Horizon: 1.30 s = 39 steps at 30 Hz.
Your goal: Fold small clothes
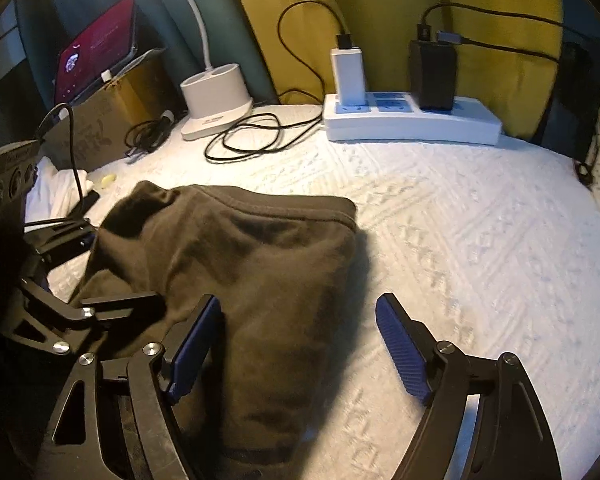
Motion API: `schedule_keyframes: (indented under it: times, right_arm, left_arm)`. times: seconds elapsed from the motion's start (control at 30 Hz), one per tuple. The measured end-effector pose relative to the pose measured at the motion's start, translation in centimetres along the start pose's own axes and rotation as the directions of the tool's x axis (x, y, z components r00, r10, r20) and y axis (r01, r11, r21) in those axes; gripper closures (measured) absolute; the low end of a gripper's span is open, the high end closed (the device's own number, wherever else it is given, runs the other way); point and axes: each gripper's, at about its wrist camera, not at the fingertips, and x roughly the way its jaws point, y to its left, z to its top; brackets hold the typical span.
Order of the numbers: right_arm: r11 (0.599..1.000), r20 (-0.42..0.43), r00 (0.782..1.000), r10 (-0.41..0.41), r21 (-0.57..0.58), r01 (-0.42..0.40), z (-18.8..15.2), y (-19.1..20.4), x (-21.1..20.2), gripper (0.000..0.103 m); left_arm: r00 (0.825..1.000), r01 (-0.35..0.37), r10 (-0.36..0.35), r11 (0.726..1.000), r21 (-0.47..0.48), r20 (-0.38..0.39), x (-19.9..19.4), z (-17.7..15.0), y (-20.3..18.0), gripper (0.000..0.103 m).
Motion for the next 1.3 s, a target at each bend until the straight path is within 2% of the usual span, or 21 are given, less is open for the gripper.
schedule_keyframes:
  times: [0.07,0.1,0.17,0.2,0.23,0.37,0.6,0.8,1.1,1.3]
  right_arm:
    - [0.999,-0.006,0.999,0.039,-0.008,-0.04,0.4,0.2,0.4,0.023]
    - [0.999,-0.006,0.999,0.044,-0.015,-0.044,0.6,0.4,0.6,0.024]
    - [0.999,-0.008,1.0,0.022,-0.041,-0.022,0.8,1.1,0.8,0.047]
    - [0.999,-0.006,1.0,0.01,-0.047,-0.01,0.8,1.2,0.8,0.053]
    - [0.999,-0.007,1.0,0.015,-0.049,-0.016,0.7,1.3,0.8,0.063]
    - [0.997,-0.006,1.0,0.02,-0.074,-0.021,0.5,1.8,0.3,0.074]
    - [0.989,0.082,0.996,-0.024,-0.142,0.036,0.8,3.7,-3.9,0.077]
    - [0.987,0.169,0.985,-0.033,-0.149,0.058,0.6,5.1,-8.2,0.077]
    - [0.98,0.28,0.96,-0.031,-0.182,0.085,-0.5,8.2,-15.1,0.078]
    - [0.973,0.338,0.941,-0.027,-0.206,0.102,-1.7,10.2,-19.1,0.078]
  left_arm:
    - [1.0,0.01,-0.01,1.0,-0.008,0.012,-0.1,0.0,0.2,0.045]
    - [1.0,0.026,-0.026,1.0,-0.012,0.016,-0.2,0.0,0.3,0.053]
    - [0.999,0.05,-0.05,0.999,0.0,0.011,-0.1,0.0,0.2,0.062]
    - [0.999,0.05,-0.05,0.999,0.017,0.009,-0.1,0.0,0.0,0.068]
    - [0.998,0.055,-0.055,0.998,0.033,0.004,-0.1,0.1,-0.3,0.073]
    - [0.999,0.051,-0.052,0.998,0.043,0.011,-0.5,0.1,-1.0,0.077]
    - [0.992,0.044,-0.051,0.997,0.065,0.114,-4.3,0.4,-2.3,0.077]
    - [0.984,0.034,-0.048,0.996,0.083,0.174,-7.9,0.4,-3.7,0.077]
    - [0.961,0.013,-0.045,0.993,0.119,0.271,-13.9,-0.5,-6.2,0.077]
    - [0.939,-0.001,-0.043,0.992,0.128,0.342,-17.6,-1.4,-7.5,0.078]
